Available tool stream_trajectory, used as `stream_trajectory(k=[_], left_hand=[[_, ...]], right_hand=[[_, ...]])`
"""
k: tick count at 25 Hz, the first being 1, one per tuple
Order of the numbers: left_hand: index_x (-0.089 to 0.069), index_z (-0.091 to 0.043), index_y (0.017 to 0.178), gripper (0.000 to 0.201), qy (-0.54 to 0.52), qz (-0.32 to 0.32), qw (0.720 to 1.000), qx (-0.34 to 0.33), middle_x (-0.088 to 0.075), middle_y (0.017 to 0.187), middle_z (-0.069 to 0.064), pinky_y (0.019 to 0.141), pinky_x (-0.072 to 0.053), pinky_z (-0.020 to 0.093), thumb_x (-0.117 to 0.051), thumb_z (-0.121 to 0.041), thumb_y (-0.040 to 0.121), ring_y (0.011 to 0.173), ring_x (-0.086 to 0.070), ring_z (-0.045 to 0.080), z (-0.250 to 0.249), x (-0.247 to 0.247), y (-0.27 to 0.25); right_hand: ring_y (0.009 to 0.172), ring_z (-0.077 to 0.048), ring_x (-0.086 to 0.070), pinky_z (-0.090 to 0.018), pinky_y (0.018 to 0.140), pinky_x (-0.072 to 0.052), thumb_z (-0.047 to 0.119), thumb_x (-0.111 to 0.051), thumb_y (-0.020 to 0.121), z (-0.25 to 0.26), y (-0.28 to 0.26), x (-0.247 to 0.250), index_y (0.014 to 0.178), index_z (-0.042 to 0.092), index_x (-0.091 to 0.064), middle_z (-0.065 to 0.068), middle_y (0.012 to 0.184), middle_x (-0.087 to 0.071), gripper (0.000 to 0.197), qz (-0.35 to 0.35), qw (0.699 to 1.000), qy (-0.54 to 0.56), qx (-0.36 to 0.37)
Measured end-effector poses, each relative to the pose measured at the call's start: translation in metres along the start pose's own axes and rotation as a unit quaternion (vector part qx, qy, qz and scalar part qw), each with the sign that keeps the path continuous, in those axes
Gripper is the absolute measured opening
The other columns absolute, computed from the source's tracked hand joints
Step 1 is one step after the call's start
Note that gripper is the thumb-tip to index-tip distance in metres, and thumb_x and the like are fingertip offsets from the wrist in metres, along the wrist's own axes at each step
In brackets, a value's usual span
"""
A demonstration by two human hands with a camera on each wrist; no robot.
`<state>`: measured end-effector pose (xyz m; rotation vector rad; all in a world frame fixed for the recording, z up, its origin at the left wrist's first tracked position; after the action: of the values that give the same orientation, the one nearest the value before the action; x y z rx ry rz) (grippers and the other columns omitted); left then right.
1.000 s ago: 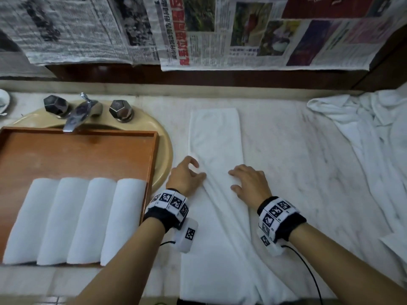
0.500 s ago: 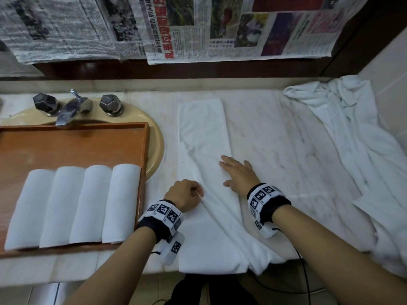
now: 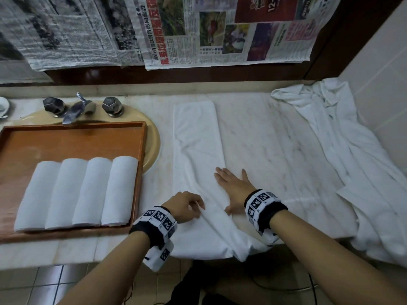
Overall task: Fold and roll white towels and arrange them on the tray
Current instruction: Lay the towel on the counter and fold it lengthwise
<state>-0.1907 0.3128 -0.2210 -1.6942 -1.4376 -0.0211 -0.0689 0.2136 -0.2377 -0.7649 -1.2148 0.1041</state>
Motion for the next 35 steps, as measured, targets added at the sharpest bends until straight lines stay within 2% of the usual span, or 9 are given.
stream_trajectory(k=[4,9,12,15,19,23,25,27,35], left_hand=[[-0.070,-0.025,0.102,0.029,0.021,-0.010,0.999,-0.035,-0.070,0.090,-0.006,0.083,-0.048,0.024,-0.063,-0.012,0.077,0.091,-0.062,0.013,-0.031,-0.041,-0.009],[-0.070,-0.030,0.094,0.030,0.042,-0.043,0.997,0.048,-0.067,0.086,-0.006,0.074,-0.046,0.021,-0.054,-0.013,0.076,0.084,-0.061,0.014,0.012,-0.044,-0.044],[-0.071,-0.026,0.106,0.040,-0.006,-0.023,1.000,-0.006,-0.068,0.089,-0.009,0.084,-0.049,0.020,-0.054,-0.009,0.074,0.091,-0.062,0.010,-0.015,-0.057,-0.049],[-0.074,-0.022,0.100,0.030,-0.031,-0.022,0.999,-0.014,-0.071,0.090,-0.007,0.089,-0.050,0.022,-0.063,-0.008,0.076,0.093,-0.063,0.009,-0.026,-0.066,-0.047],[-0.076,-0.020,0.066,0.014,-0.065,-0.039,0.996,0.046,-0.073,0.075,-0.006,0.085,-0.055,0.035,-0.065,-0.018,0.075,0.082,-0.066,0.010,0.016,-0.058,-0.063],[-0.078,-0.024,0.065,0.014,-0.104,-0.051,0.993,0.038,-0.071,0.065,-0.009,0.073,-0.057,0.027,-0.070,-0.023,0.077,0.071,-0.066,0.007,0.011,-0.065,-0.072],[-0.078,-0.019,0.063,0.020,-0.104,-0.082,0.990,0.057,-0.058,0.045,-0.008,0.053,-0.046,0.024,-0.071,-0.029,0.078,0.045,-0.049,0.009,0.016,-0.062,-0.075],[-0.077,-0.016,0.061,0.028,-0.108,-0.100,0.985,0.093,-0.045,0.036,-0.008,0.046,-0.035,0.019,-0.071,-0.033,0.082,0.036,-0.036,0.007,0.032,-0.057,-0.081],[-0.073,-0.014,0.056,0.027,-0.163,-0.156,0.965,0.133,-0.062,0.048,-0.003,0.046,-0.039,0.014,-0.081,-0.031,0.075,0.042,-0.051,0.000,0.064,-0.061,-0.092]], right_hand=[[0.148,-0.017,0.016,-0.062,0.115,0.005,0.048,-0.073,0.078,-0.004,-0.012,-0.006,0.155,0.018,0.002,0.006,0.161,0.017,0.111,-0.033,0.999,0.006,-0.004],[0.144,-0.019,-0.012,-0.056,0.115,-0.013,0.045,-0.071,0.080,0.004,-0.031,-0.009,0.148,0.018,-0.025,0.001,0.155,-0.015,0.086,-0.089,0.995,0.035,-0.014],[0.142,-0.019,-0.017,-0.051,0.112,-0.023,0.038,-0.068,0.085,0.006,-0.038,-0.011,0.148,0.019,-0.026,0.003,0.154,-0.017,0.078,-0.097,0.994,0.054,-0.024],[0.142,-0.018,-0.017,-0.049,0.109,-0.028,0.036,-0.068,0.086,0.005,-0.038,-0.014,0.149,0.020,-0.024,0.005,0.155,-0.015,0.079,-0.091,0.993,0.065,-0.029],[0.143,-0.016,-0.014,-0.049,0.110,-0.026,0.034,-0.067,0.088,0.005,-0.039,-0.017,0.150,0.020,-0.022,0.006,0.156,-0.013,0.078,-0.092,0.992,0.073,-0.041],[0.143,-0.015,-0.016,-0.050,0.109,-0.028,0.032,-0.066,0.088,0.007,-0.039,-0.018,0.150,0.019,-0.022,0.006,0.155,-0.014,0.077,-0.089,0.992,0.074,-0.048],[0.143,-0.014,-0.016,-0.050,0.109,-0.028,0.032,-0.066,0.088,0.007,-0.038,-0.018,0.150,0.020,-0.021,0.007,0.155,-0.013,0.078,-0.085,0.992,0.077,-0.051],[0.144,-0.014,-0.015,-0.051,0.110,-0.027,0.032,-0.066,0.088,0.006,-0.038,-0.019,0.151,0.020,-0.020,0.007,0.156,-0.011,0.079,-0.081,0.992,0.081,-0.054],[0.145,-0.011,-0.012,-0.052,0.115,-0.016,0.026,-0.065,0.090,0.007,-0.044,-0.019,0.152,0.020,-0.019,0.009,0.158,-0.010,0.077,-0.080,0.988,0.126,-0.050]])
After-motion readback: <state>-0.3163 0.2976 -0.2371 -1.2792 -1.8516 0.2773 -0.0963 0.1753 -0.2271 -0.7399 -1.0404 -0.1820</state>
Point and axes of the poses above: each hand's wrist, its own y-axis towards the middle knuckle, its own x-axis out of the back of the hand, z = x × y, the point moved 8 cm from there along y, towards the middle knuckle
